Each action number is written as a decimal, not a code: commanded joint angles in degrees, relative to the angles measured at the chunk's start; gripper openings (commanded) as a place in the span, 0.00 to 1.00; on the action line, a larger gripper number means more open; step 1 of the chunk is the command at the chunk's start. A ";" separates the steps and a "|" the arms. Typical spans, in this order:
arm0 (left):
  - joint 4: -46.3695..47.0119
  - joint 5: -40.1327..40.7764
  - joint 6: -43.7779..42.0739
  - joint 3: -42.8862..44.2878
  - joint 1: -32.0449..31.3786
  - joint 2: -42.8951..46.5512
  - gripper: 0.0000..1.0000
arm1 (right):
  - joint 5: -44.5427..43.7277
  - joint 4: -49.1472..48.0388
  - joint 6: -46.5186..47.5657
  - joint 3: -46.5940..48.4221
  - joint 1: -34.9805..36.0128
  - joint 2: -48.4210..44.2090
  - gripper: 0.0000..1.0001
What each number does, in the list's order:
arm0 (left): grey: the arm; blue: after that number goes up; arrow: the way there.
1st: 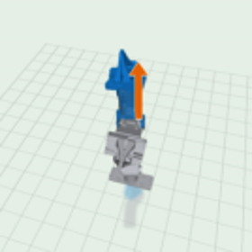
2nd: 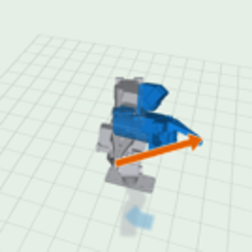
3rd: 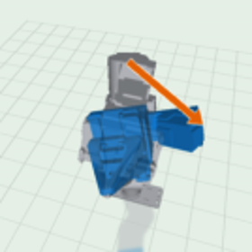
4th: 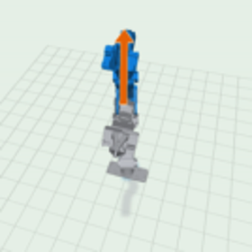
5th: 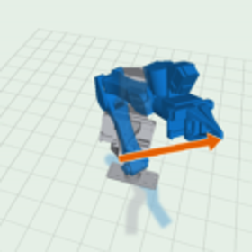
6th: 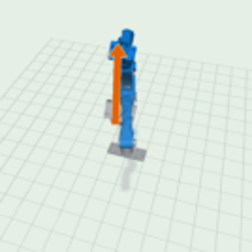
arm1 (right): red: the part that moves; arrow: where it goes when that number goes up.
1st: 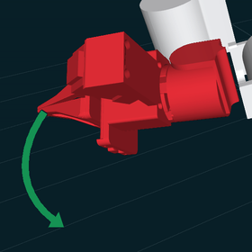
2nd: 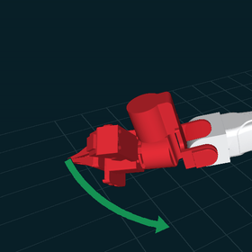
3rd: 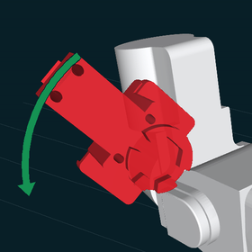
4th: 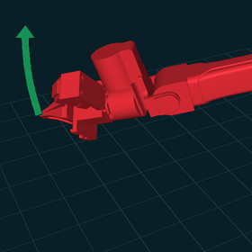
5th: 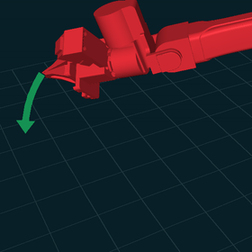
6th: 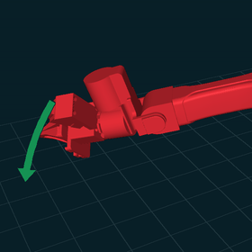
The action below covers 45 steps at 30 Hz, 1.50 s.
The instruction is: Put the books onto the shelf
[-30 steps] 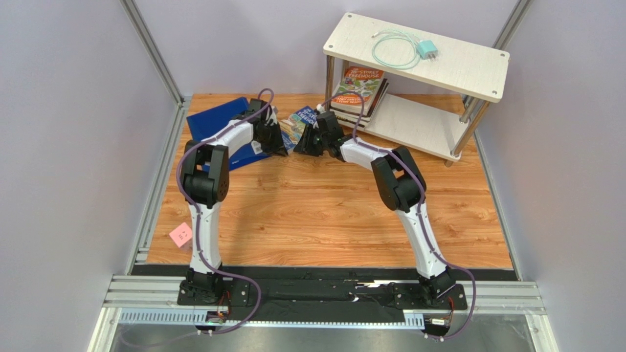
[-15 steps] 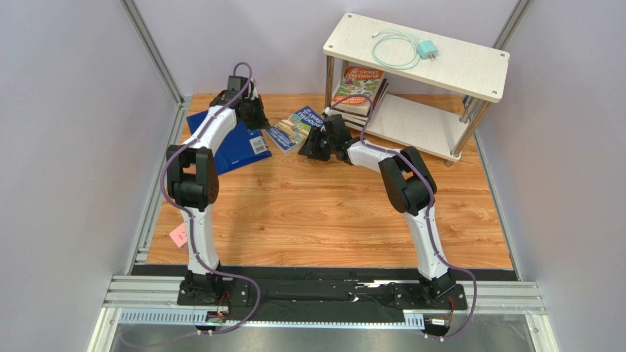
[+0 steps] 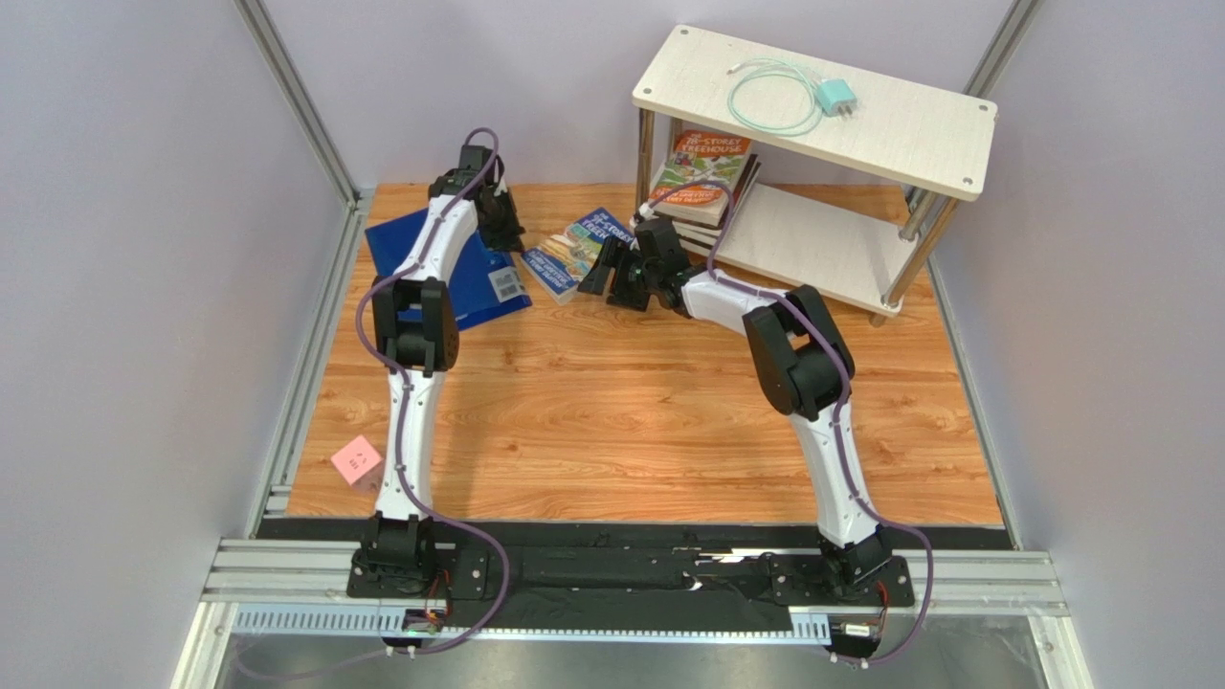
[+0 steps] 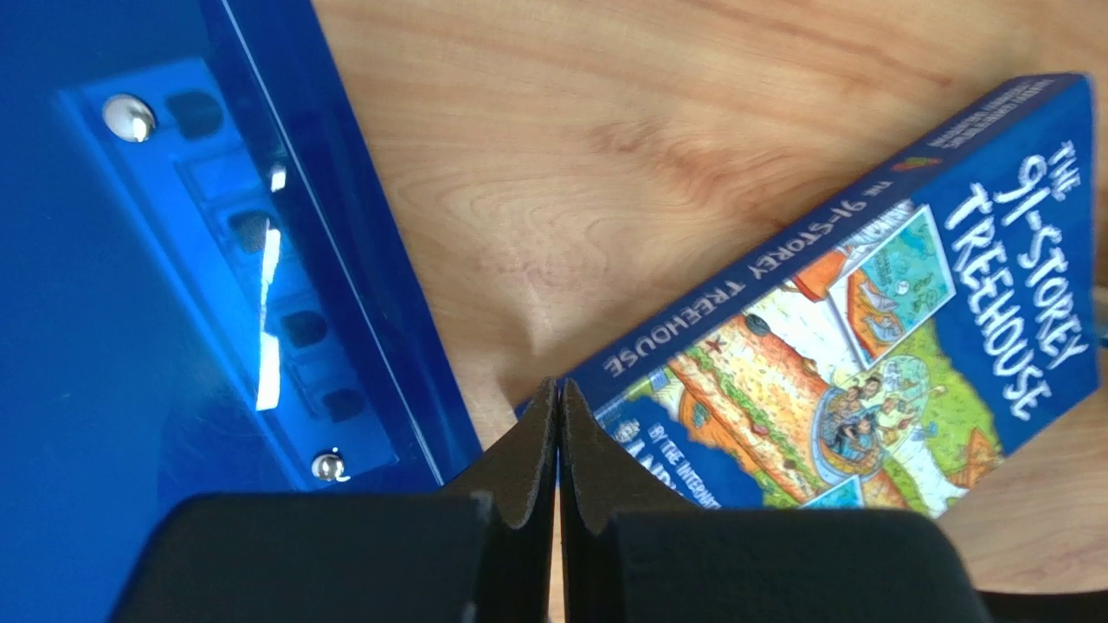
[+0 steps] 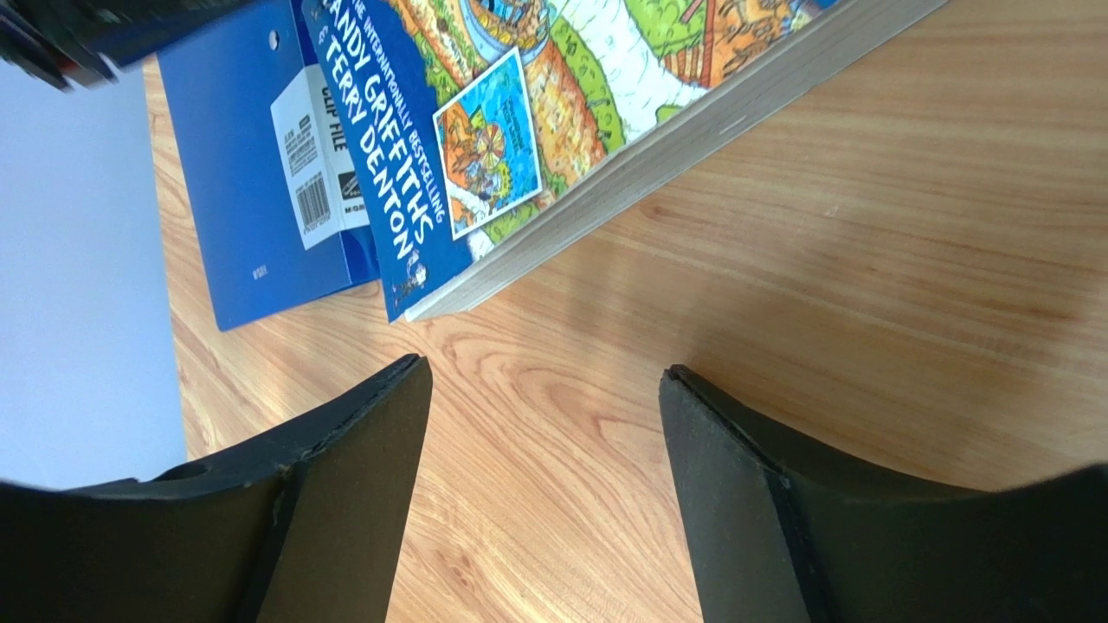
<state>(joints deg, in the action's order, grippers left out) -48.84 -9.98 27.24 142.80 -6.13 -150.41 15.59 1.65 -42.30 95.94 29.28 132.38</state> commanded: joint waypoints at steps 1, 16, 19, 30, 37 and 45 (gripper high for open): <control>-3.54 -5.55 -0.09 2.92 -0.11 -0.59 0.00 | -0.91 0.72 -1.20 2.58 -0.80 2.01 0.72; 4.87 -10.76 -2.20 -30.61 -10.74 14.60 0.00 | 3.03 2.04 0.72 3.57 -0.80 2.45 0.61; 11.02 -11.29 -0.35 -42.02 -13.55 21.10 0.00 | 4.26 0.90 1.17 -3.61 -0.28 -1.85 0.57; 26.51 -7.95 7.20 -69.76 -19.88 35.27 0.00 | 5.49 -5.43 3.02 -23.77 3.24 -20.84 0.53; 25.29 -5.93 7.12 -69.07 -19.88 35.36 0.00 | 9.63 -1.93 5.99 -23.18 4.47 -24.36 0.52; 20.99 -2.16 6.07 -65.90 -19.88 36.32 0.00 | 8.14 17.94 12.07 -15.61 5.53 -15.93 0.51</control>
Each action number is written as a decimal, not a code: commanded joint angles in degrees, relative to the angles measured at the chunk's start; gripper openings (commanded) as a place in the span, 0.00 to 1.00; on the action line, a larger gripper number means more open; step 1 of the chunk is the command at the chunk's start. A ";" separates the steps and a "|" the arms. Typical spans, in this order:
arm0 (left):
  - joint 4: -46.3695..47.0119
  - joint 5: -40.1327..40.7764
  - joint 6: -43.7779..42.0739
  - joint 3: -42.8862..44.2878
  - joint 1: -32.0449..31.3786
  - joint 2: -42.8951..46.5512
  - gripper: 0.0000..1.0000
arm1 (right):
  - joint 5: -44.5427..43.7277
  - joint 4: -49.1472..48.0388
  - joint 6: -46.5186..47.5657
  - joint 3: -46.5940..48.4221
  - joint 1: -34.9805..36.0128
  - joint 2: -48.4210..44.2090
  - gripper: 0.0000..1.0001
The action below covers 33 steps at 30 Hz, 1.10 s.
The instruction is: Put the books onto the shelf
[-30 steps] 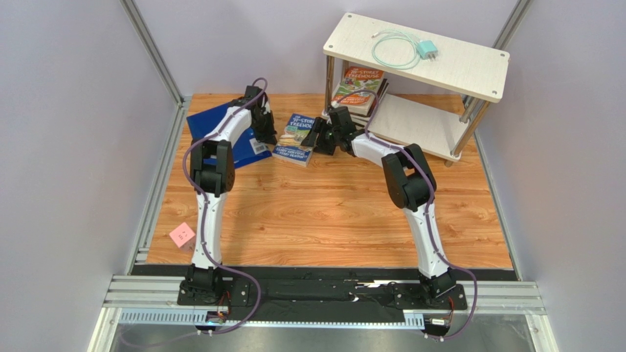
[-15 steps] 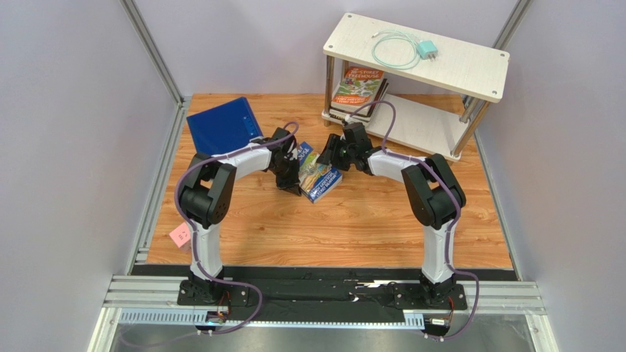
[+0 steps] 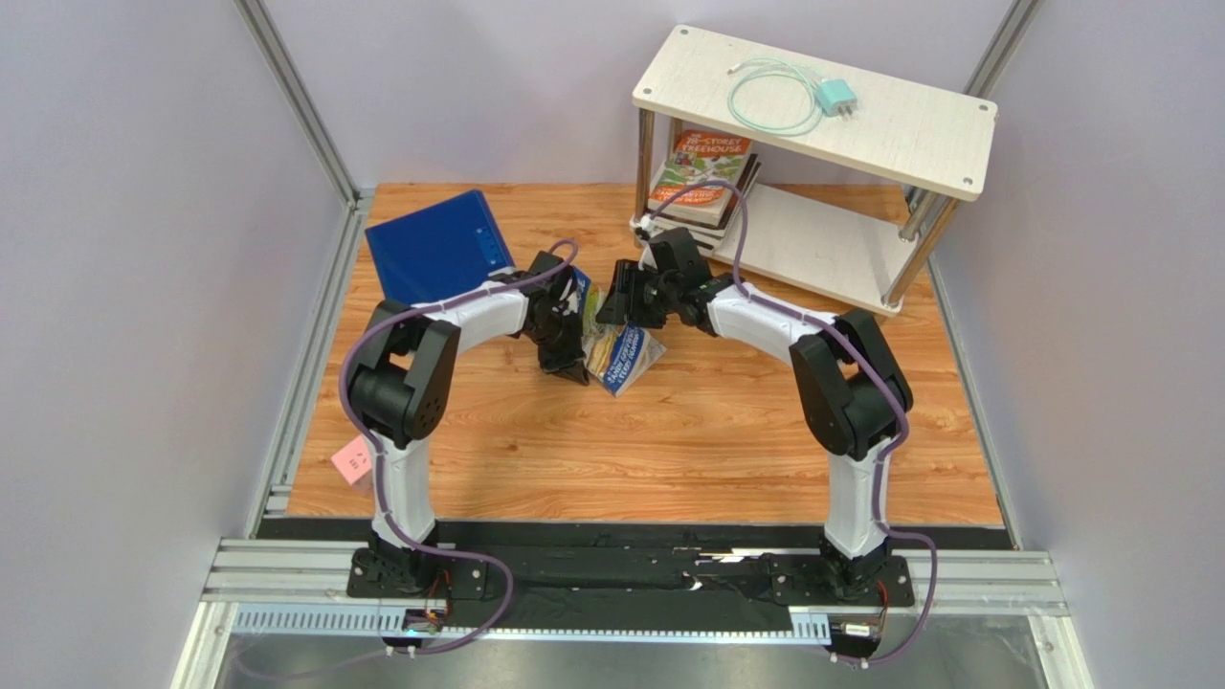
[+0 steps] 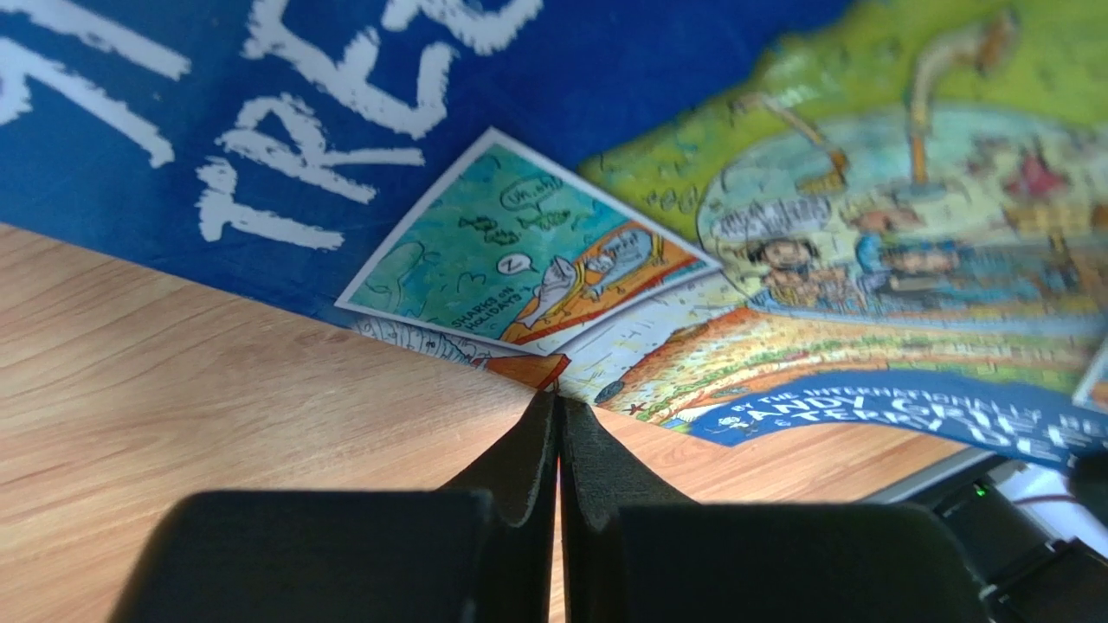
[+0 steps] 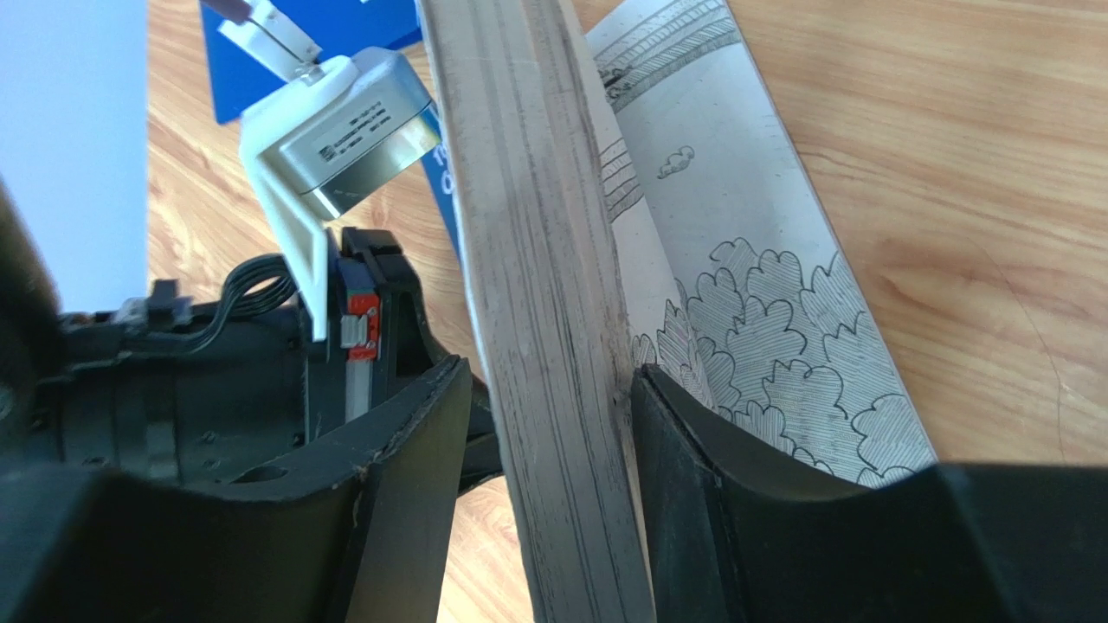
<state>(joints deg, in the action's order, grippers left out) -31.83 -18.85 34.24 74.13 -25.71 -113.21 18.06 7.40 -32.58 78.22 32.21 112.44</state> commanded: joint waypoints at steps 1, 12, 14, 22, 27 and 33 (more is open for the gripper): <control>3.28 7.51 -1.19 3.12 -0.21 -0.87 0.00 | 5.58 12.98 2.69 2.38 2.60 4.45 0.49; -0.95 18.76 -4.35 -2.04 -0.21 9.64 0.47 | 13.01 3.70 -0.54 -0.51 0.23 3.84 0.04; -0.51 21.31 -4.18 -4.16 -0.21 14.56 0.57 | 15.85 -3.40 -2.83 -1.83 -1.18 3.66 0.03; 14.24 23.08 0.21 -22.34 0.40 32.42 0.98 | 21.92 -16.26 -9.16 -6.84 -2.85 -2.48 0.01; 27.93 16.32 5.13 -32.79 2.16 43.32 1.00 | 21.14 -22.15 -12.94 -10.97 -3.11 -9.24 0.01; 36.66 15.59 9.18 -39.22 2.25 51.59 1.00 | 19.64 -25.68 -15.58 -13.61 -3.38 -14.44 0.01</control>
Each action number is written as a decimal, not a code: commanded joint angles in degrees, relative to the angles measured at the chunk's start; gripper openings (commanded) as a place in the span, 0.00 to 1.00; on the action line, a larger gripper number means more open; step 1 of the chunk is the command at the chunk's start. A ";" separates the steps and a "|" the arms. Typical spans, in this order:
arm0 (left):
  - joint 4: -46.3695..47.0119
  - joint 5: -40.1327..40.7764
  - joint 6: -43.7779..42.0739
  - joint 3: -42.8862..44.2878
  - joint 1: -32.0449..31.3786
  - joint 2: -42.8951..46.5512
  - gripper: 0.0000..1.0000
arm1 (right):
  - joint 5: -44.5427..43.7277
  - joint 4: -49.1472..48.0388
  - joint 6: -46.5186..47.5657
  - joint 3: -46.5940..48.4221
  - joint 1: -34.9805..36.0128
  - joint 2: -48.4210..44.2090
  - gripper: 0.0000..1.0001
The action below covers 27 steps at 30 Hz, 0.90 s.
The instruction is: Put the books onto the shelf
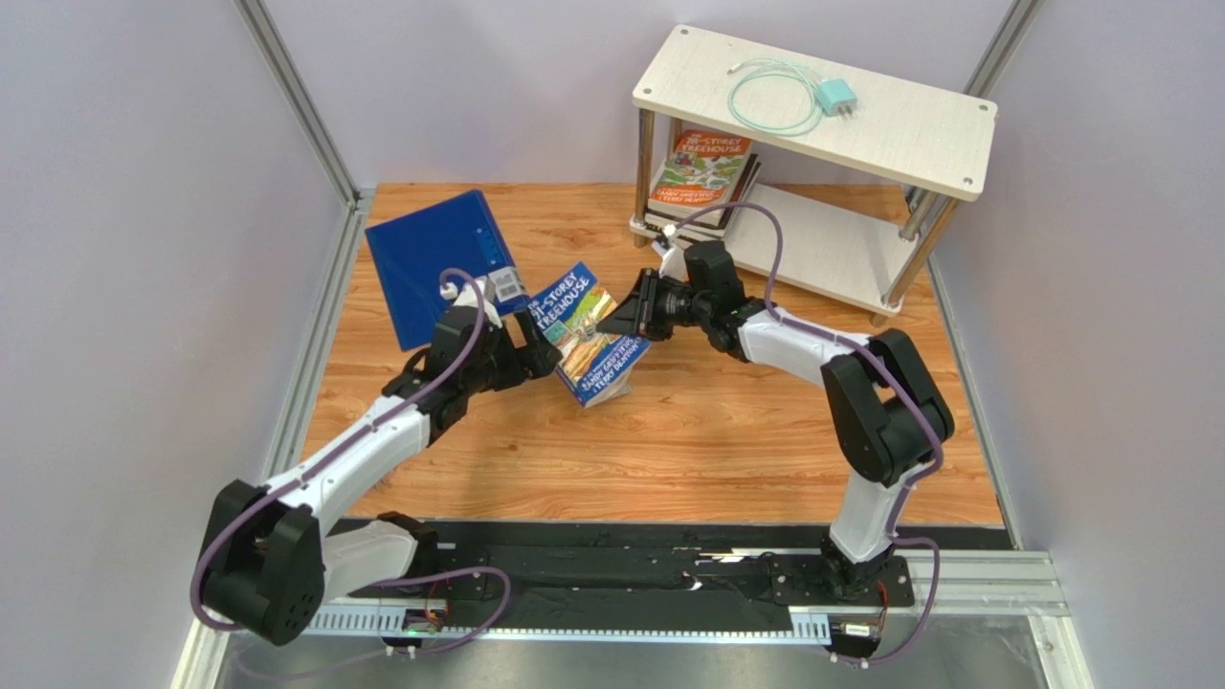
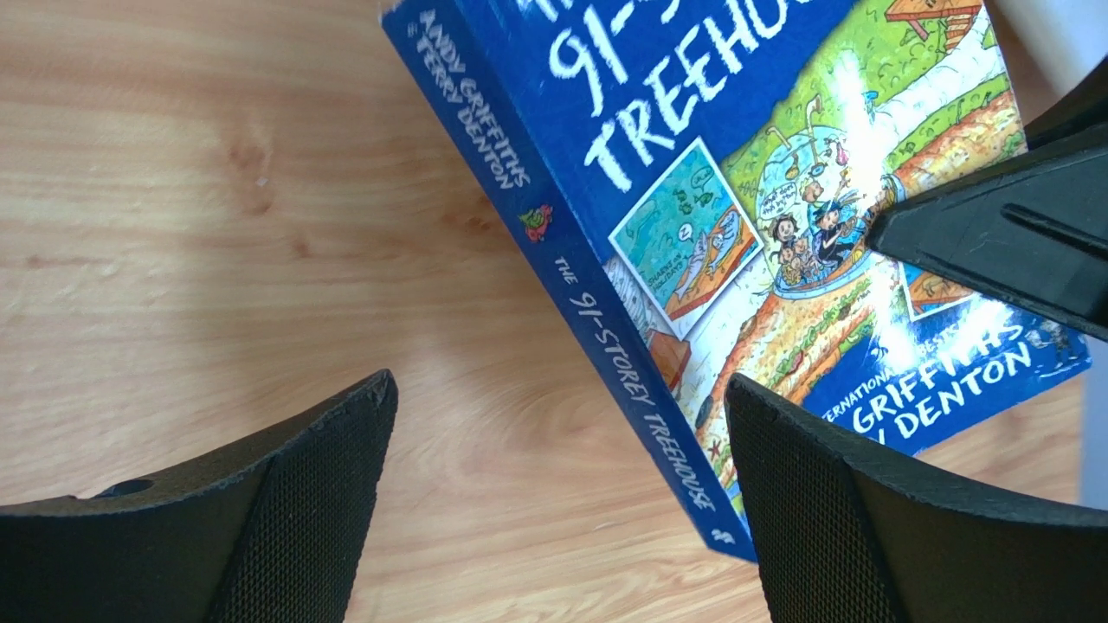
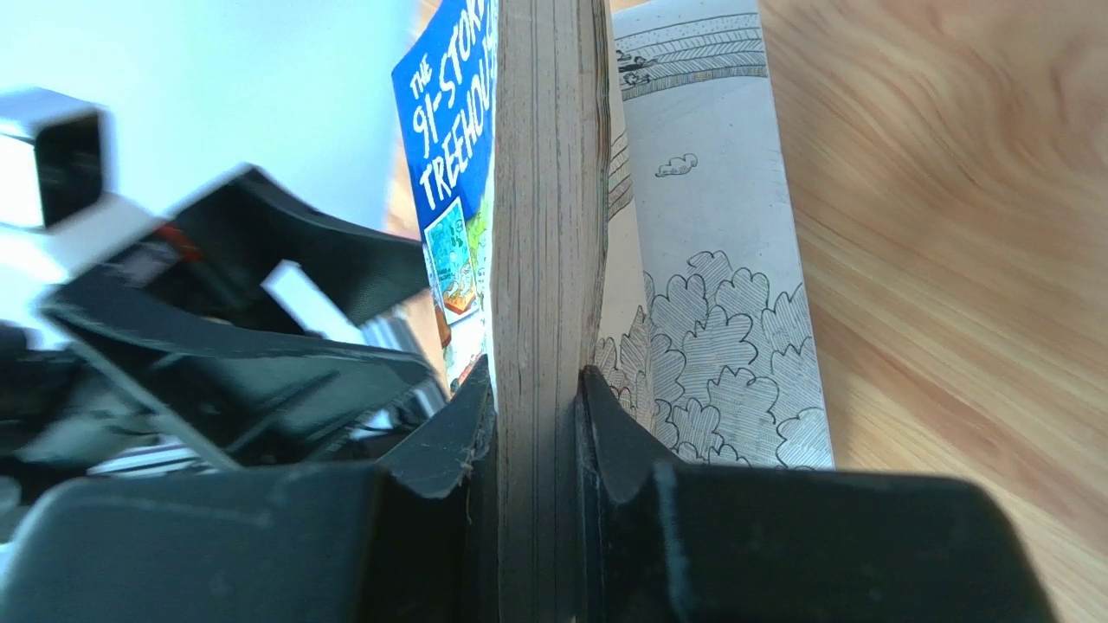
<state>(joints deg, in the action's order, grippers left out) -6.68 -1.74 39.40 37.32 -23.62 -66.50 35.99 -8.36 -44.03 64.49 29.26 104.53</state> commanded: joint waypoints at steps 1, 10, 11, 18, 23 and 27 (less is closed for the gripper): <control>12.73 -1.17 4.37 -3.21 0.15 5.67 1.00 | 1.89 -10.53 -4.74 -0.06 -0.34 -7.49 0.01; 29.77 -5.11 10.07 -9.71 0.06 6.30 1.00 | 1.90 -16.85 -9.31 -4.62 1.68 -9.87 0.02; 33.27 -5.03 10.78 -10.94 -0.03 5.69 1.00 | 1.72 -18.17 -9.93 -5.51 1.94 -10.13 0.02; 39.29 -5.82 11.58 -10.87 -1.17 3.48 0.33 | 0.84 -25.48 -12.75 -9.56 4.67 -10.49 0.33; 23.42 -3.11 6.84 -3.68 -1.26 7.52 0.00 | -5.65 -9.51 -2.23 -8.77 4.76 -13.47 0.84; 18.46 -2.74 2.54 -0.24 -1.08 11.30 0.00 | -9.62 -4.03 1.48 -9.90 4.50 -16.90 1.00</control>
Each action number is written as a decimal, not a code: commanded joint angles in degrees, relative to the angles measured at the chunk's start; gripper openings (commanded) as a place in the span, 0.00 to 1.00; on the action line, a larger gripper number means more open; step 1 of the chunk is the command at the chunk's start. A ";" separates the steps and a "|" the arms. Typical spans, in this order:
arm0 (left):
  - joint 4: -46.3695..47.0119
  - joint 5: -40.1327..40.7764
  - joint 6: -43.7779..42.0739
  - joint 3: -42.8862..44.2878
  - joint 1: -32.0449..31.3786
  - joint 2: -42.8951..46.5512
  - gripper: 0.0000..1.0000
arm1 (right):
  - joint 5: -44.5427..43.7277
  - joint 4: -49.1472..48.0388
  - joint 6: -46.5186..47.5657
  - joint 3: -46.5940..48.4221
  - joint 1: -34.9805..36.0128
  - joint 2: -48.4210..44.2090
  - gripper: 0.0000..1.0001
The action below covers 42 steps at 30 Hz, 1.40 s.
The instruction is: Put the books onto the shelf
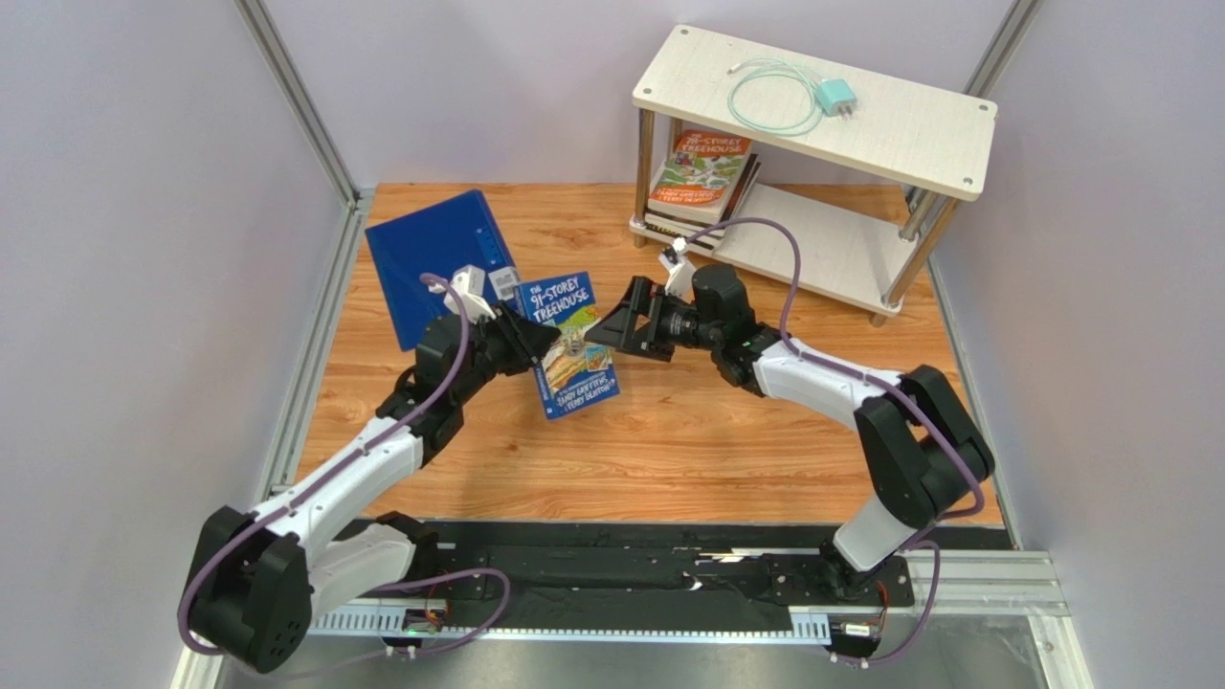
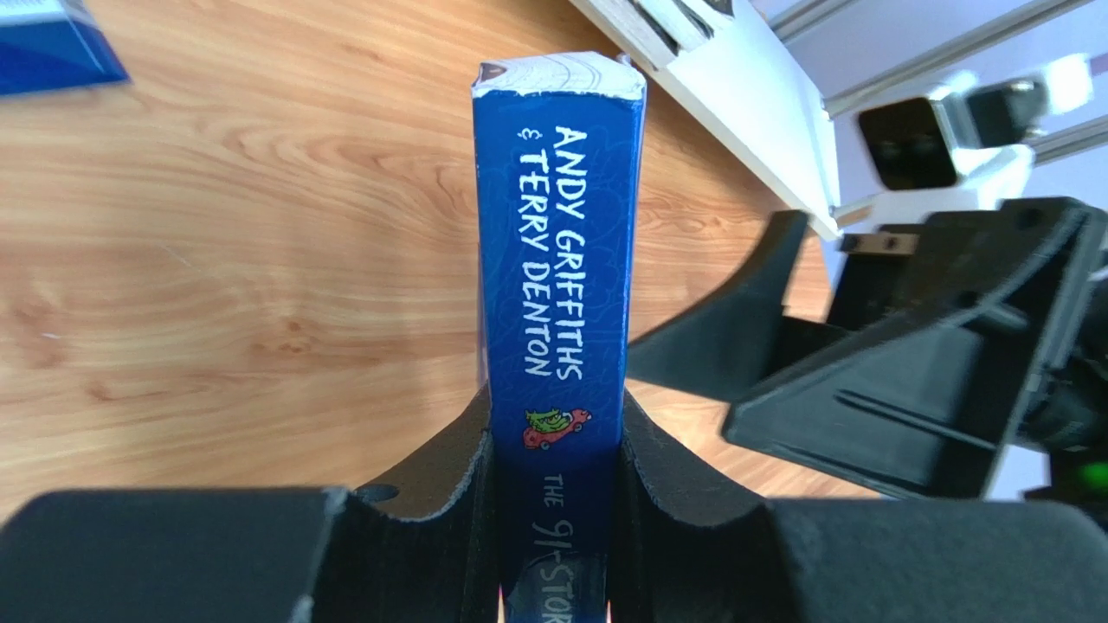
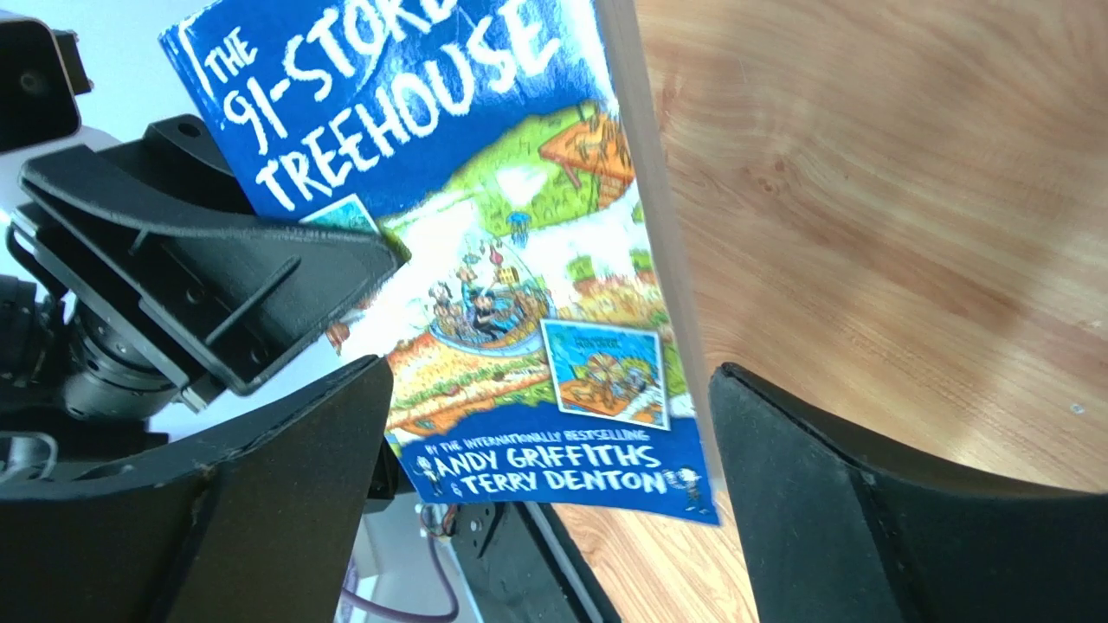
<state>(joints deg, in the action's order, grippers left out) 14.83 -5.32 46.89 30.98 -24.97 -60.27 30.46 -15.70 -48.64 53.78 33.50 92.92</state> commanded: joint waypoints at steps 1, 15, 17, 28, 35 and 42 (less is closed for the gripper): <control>-4.79 -0.55 -6.71 8.11 0.27 5.68 0.00 | -4.09 3.05 6.19 0.37 0.25 -6.43 1.00; 1.59 -19.19 -5.33 15.07 3.26 0.87 0.00 | -2.16 -16.11 3.03 -16.86 -1.68 -21.73 1.00; 5.28 -21.74 -3.84 14.81 3.26 -0.19 0.00 | -2.68 -16.37 2.59 -17.74 -1.68 -22.70 1.00; 23.56 -30.44 8.03 13.06 3.26 -4.06 0.00 | -3.74 -16.72 2.15 -20.47 -1.59 -24.02 1.00; 32.63 -32.74 13.84 11.03 3.26 -7.66 0.00 | -2.34 -24.36 -0.84 -22.49 -1.59 -23.32 0.97; 34.48 -29.05 13.31 10.32 3.26 -10.83 0.00 | 1.53 -25.52 -2.33 -21.70 -1.59 -25.33 0.44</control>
<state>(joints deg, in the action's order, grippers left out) 40.34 -36.12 59.05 40.53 -21.71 -70.96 29.58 -36.69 -49.65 31.35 31.83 70.30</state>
